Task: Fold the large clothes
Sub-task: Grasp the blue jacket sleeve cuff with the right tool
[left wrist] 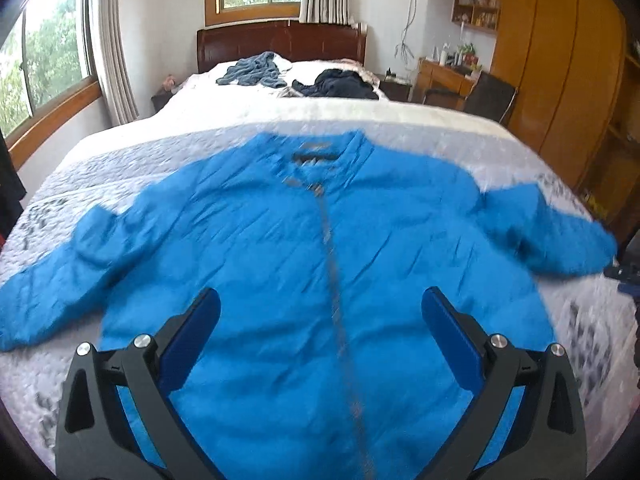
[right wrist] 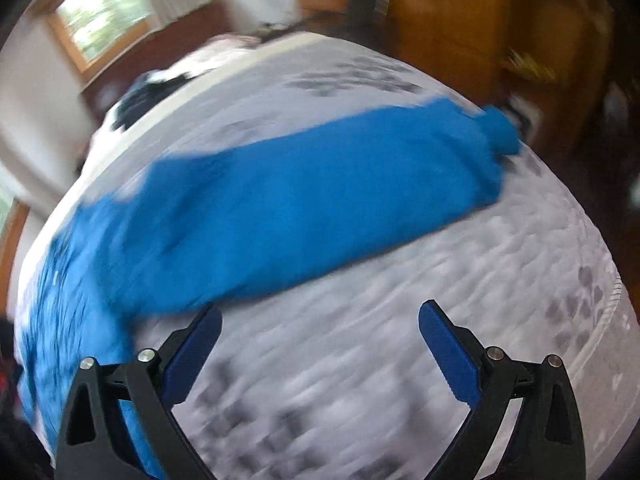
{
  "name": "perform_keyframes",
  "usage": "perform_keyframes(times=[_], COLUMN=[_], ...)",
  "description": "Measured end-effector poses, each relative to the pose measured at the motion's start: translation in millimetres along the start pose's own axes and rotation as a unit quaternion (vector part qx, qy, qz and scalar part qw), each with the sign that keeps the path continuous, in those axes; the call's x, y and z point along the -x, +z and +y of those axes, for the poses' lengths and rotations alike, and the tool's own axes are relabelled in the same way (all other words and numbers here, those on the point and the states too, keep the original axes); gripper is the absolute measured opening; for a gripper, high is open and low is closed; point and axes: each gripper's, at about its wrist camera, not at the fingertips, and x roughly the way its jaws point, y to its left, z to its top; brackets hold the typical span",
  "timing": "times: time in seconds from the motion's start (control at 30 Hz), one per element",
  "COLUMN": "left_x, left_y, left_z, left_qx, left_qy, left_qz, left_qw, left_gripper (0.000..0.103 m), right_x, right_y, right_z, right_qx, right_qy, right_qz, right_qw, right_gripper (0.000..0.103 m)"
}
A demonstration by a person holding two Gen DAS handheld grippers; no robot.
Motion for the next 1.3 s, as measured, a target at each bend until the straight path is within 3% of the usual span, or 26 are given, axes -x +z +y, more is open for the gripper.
perform_keyframes(times=[0.13, 0.4, 0.47, 0.5, 0.57, 0.6, 0.63, 0.67, 0.73, 0.83, 1.03, 1.3], left_x=[-19.1, -43.1, -45.7, -45.6, -46.7, -46.7, -46.1, -44.1, -41.0, -36.3, -29.1, -21.5], left_y=[7.3, -2.0, -2.1, -2.5, -2.6, -2.5, -2.6, -3.4, -4.0, -4.7, -7.5, -12.8], left_z=[-20.7, -34.1, -31.8, -30.8, -28.7, -27.7, -27.3, -26.7, -25.5, -21.4, -4.8, 27.6], left_qx=[-0.005, -0.023, -0.018, -0.015, -0.010, -0.009, -0.008, -0.008, -0.006, -0.001, 0.003, 0.022], left_qy=[-0.005, 0.001, 0.003, 0.003, 0.002, 0.002, 0.002, 0.002, 0.002, -0.001, 0.003, 0.016], left_qz=[0.000, 0.017, 0.019, 0.020, 0.023, 0.024, 0.023, 0.023, 0.024, 0.024, 0.029, 0.029], left_qw=[1.0000, 0.9996, 0.9997, 0.9997, 0.9997, 0.9997, 0.9997, 0.9997, 0.9997, 0.9997, 0.9996, 0.9992], left_gripper=[0.100, 0.100, 0.100, 0.100, 0.100, 0.100, 0.100, 0.100, 0.100, 0.100, 0.100, 0.100], right_x=[-26.9, -61.0, -62.1, -62.2, -62.3, -61.2, -60.3, -58.6, -55.6, -50.4, -28.6, 23.2], right_y=[42.9, 78.8, 82.6, 83.2, 85.7, 86.2, 87.3, 87.1, 86.4, 85.2, 88.0, 74.8], right_z=[-51.6, -90.3, -91.6, -91.4, -91.3, -92.0, -92.4, -94.5, -97.3, -94.6, -75.6, 19.8], right_qx=[-0.049, -0.080, -0.083, -0.083, -0.076, -0.076, -0.078, -0.082, -0.086, -0.080, -0.074, 0.018], right_qy=[0.010, 0.012, 0.014, 0.006, -0.015, -0.017, -0.010, 0.008, 0.016, 0.014, 0.030, 0.114], right_qz=[0.015, 0.023, 0.015, 0.012, 0.010, 0.009, 0.009, 0.012, 0.014, 0.008, -0.018, -0.057], right_qw=[0.999, 0.996, 0.996, 0.996, 0.997, 0.997, 0.997, 0.997, 0.996, 0.997, 0.997, 0.992], right_gripper=[0.099, 0.097, 0.089, 0.076, 0.062, 0.048, 0.041, 0.028, 0.017, 0.010, 0.006, 0.006])
